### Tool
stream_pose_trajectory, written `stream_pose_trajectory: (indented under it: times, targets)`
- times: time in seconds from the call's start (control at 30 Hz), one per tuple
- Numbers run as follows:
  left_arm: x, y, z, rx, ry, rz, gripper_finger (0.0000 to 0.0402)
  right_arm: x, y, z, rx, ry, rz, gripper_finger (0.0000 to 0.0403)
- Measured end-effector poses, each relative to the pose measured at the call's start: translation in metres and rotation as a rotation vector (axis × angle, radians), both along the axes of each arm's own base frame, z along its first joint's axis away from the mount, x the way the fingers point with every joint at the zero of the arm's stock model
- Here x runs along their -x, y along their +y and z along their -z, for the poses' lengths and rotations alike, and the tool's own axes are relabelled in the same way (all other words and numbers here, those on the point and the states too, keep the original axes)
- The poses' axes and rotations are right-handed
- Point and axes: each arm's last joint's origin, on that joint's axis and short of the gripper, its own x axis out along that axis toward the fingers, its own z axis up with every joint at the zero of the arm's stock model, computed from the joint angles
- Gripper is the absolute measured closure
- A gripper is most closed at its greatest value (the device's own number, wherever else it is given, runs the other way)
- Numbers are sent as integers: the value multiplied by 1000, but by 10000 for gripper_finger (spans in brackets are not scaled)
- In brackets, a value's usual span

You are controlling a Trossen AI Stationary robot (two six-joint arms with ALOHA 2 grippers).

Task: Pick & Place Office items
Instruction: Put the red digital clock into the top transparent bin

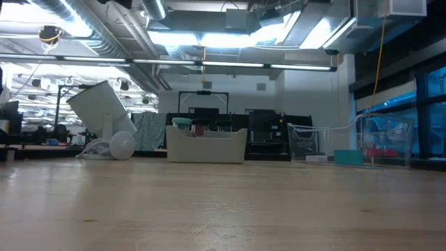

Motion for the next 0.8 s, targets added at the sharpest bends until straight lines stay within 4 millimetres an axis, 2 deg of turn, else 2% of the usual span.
stream_pose_trajectory:
  times: [0.33, 0.8]
  targets:
    - [0, 0, -3, -46, -66, 17, 252, -16, 5, 10, -32, -46, -58, 107]
    - [1, -1, 0, -131, -88, 65, 251, -15, 7, 6, -117, -37, -113, 107]
